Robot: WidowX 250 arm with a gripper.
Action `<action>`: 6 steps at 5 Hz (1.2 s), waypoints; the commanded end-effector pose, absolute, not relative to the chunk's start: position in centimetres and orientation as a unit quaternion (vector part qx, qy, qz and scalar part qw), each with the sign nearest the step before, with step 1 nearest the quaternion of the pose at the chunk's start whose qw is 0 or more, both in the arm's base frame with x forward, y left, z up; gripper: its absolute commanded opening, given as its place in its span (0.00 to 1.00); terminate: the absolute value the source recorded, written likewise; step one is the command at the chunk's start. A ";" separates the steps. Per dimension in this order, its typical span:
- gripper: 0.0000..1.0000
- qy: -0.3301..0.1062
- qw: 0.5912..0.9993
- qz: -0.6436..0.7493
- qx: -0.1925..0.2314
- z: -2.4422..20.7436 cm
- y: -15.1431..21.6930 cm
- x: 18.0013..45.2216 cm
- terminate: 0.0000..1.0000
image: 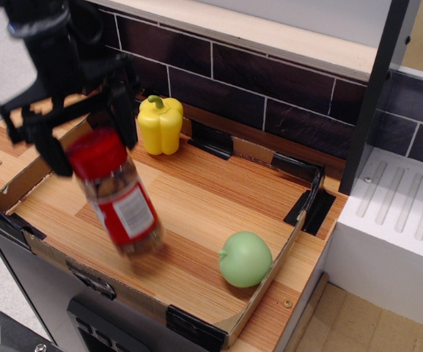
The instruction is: Topple basil bottle
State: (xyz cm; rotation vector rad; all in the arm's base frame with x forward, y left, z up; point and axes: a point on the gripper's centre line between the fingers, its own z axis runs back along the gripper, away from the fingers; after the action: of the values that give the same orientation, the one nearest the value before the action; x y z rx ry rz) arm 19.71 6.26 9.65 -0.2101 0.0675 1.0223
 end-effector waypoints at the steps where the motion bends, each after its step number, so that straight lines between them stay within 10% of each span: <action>1: 0.00 0.090 0.860 0.478 -0.152 9.0 4.4 19.4 0.00; 6: 0.00 -0.039 0.826 0.561 0.037 4.4 11.6 23.7 0.00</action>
State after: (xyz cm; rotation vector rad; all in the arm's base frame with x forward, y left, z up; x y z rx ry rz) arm 23.65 11.08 2.50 0.0875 -0.0496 1.1852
